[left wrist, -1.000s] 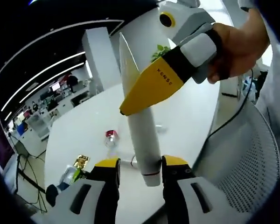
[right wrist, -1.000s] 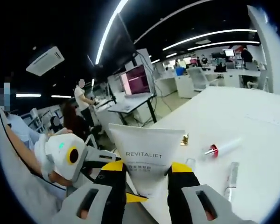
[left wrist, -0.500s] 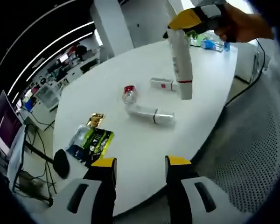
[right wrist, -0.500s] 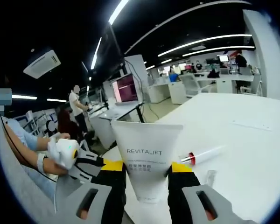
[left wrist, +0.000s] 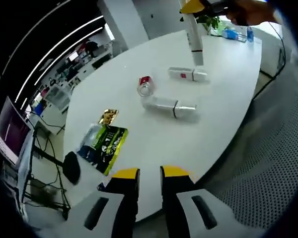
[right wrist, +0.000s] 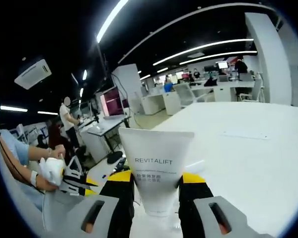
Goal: Arrange the skincare products in the storage area until every visible bottle or jar stands upright without overlapping.
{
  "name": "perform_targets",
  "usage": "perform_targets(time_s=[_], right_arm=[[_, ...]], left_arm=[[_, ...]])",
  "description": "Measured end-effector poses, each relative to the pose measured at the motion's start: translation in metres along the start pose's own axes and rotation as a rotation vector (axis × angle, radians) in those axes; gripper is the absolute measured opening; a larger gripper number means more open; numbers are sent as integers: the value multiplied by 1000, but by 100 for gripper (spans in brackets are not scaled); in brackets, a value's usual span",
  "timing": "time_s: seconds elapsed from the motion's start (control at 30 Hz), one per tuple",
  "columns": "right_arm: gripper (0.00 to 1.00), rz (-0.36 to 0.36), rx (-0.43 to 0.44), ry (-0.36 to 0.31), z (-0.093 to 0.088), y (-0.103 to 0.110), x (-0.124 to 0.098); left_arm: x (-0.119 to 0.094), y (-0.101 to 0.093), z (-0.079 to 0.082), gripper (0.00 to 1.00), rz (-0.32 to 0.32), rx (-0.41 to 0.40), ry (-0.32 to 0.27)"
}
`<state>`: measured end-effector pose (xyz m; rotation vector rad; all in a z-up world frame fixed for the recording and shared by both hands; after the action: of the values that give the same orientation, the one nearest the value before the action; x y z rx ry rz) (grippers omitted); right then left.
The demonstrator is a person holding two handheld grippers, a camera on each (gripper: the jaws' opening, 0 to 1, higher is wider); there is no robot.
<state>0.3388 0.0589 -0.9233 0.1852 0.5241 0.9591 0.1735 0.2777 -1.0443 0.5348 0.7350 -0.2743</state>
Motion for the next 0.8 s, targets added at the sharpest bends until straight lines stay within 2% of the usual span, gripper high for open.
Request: perform_targets(time_s=[0.03,0.17,0.3,0.4,0.47,0.57,0.63,0.8], right_arm=[[28,-5,-3,0,1,-4,0],[28,-20,-12,9,4,-13,0],[28,-45,-47,21,8,-25,3],[28,-51,-51,28,11,-33,6],[28,-52,-45,28,13,-37,8],[28,-55,-46,34,14,-38,9],[28,-58,-46,30,14,-39,8],[28,-82,-51,39,12,-46,6]], left_arm=[[0,-1,0,17,-1,-10,-1],[4,-6,-10,20,-28,-10,60],[9,-13,-17,33,-64,-33,101],[9,-13,-18,38,-65,-40,101],[9,-13,-14,39,-61,-42,75],[10,-11,-12,44,-46,11,66],[11,-11,-13,51,-47,1,67],[13,-15,-19,57,-63,41,99]])
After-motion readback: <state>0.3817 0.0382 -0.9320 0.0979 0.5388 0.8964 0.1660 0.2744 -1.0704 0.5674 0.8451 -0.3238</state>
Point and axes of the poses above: the point that each gripper's makers call its tool centre point, and the gripper's own axes: x roughly forward along the fingers, y roughly to its left, z roughly out of its top, the point moved 2 cm from there along -x, roughly backward along the fingers, and after that the axes turned 7 degrees about x, right-handed, at the moved point
